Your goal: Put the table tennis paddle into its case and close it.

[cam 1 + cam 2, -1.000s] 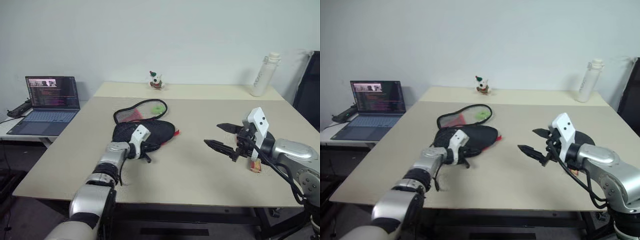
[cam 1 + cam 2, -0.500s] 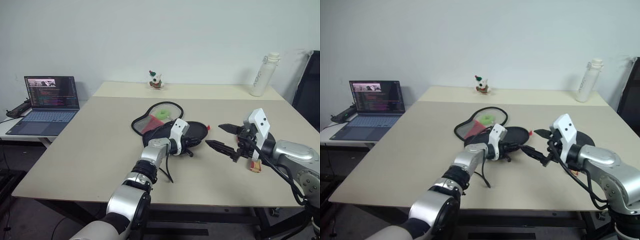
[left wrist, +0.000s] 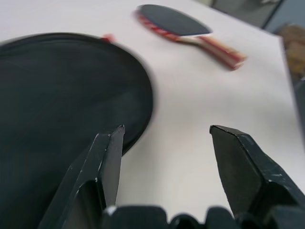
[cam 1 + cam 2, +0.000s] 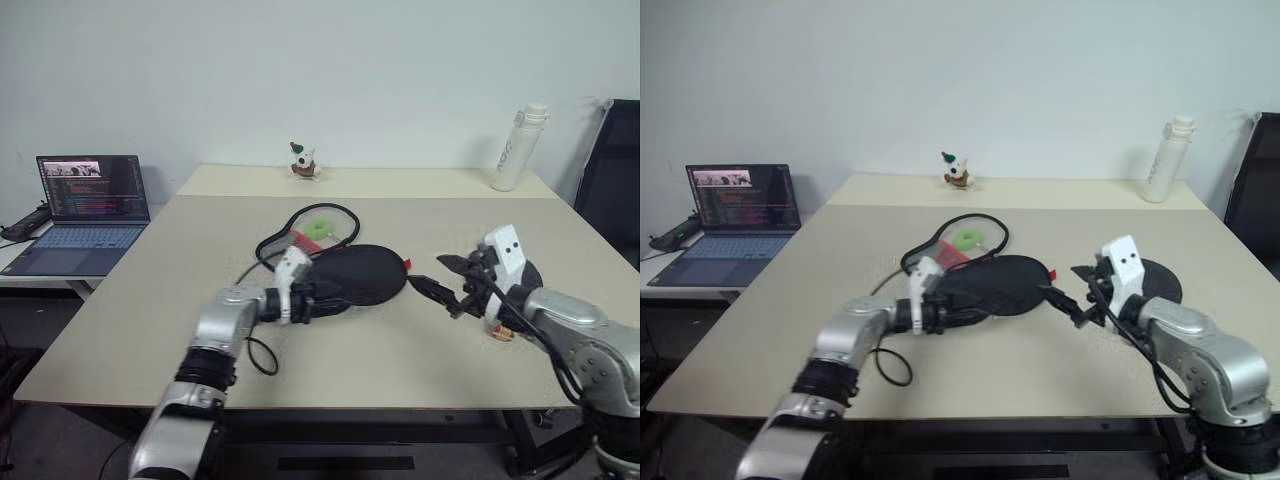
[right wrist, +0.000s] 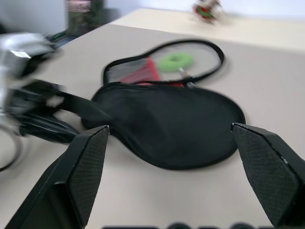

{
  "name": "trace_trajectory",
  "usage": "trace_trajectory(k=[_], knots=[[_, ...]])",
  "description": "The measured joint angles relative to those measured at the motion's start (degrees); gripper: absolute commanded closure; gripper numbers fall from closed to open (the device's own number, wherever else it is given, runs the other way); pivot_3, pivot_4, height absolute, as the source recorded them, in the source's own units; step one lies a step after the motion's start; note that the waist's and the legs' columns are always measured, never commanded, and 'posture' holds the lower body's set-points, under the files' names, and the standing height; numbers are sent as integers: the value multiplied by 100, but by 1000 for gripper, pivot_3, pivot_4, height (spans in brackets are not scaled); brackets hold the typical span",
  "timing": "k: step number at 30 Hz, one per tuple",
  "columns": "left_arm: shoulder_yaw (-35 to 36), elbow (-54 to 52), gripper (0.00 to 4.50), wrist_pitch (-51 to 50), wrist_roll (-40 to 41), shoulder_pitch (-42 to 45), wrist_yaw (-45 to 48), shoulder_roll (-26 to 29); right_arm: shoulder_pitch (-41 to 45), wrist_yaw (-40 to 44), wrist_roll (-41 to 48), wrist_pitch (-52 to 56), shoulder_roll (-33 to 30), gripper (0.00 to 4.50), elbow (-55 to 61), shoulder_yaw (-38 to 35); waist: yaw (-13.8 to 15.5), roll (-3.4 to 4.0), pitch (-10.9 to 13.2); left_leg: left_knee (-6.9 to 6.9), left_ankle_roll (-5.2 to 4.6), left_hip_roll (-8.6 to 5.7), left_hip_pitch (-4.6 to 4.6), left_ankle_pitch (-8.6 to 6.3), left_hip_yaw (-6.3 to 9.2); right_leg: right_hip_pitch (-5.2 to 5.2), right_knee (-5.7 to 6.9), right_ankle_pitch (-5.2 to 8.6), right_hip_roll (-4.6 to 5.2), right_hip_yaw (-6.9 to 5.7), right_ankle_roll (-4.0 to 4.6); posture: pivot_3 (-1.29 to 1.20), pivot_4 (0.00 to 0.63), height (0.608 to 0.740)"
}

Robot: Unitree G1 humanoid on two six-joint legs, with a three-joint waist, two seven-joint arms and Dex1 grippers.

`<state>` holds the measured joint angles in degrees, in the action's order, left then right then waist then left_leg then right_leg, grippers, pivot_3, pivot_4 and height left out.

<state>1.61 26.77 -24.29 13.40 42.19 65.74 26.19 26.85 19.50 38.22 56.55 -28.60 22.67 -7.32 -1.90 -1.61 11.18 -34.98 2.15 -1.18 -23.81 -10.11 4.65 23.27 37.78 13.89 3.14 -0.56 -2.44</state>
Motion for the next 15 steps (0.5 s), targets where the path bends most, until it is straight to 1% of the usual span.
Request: trace_trajectory(k=[2, 7, 10, 15], knots=[[266, -51, 1398, 11, 165, -36, 55, 342, 150, -316, -189, 74, 311, 0, -349, 178, 10, 0, 0, 2, 0, -1, -1, 0, 0, 0, -2, 1, 1, 1, 1, 0, 150, 740], [437, -266, 1398, -7, 438, -188, 184, 609, 546, -901, -815, 36, 1000, 0, -1372, 503, 53, -1, -1, 3, 0, -6, -6, 0, -1, 0, -7, -1, 9, 1, 2, 0, 150, 740], [511, -330, 1398, -28, 461, -255, 65, 641, 713, -1145, -1181, -219, 1382, 0, -2144, 556, 39, -1, 0, 3, 0, -7, -5, 0, -2, 2, -5, -1, 5, 1, 3, 0, 150, 740], [535, -598, 1398, -139, 571, -396, -115, 642, 1108, -1408, -1681, -799, 1775, 0, -3346, 556, 6, 0, 0, 4, 0, -4, -3, 0, -3, 5, 1, -2, 2, 2, 5, 0, 150, 740]])
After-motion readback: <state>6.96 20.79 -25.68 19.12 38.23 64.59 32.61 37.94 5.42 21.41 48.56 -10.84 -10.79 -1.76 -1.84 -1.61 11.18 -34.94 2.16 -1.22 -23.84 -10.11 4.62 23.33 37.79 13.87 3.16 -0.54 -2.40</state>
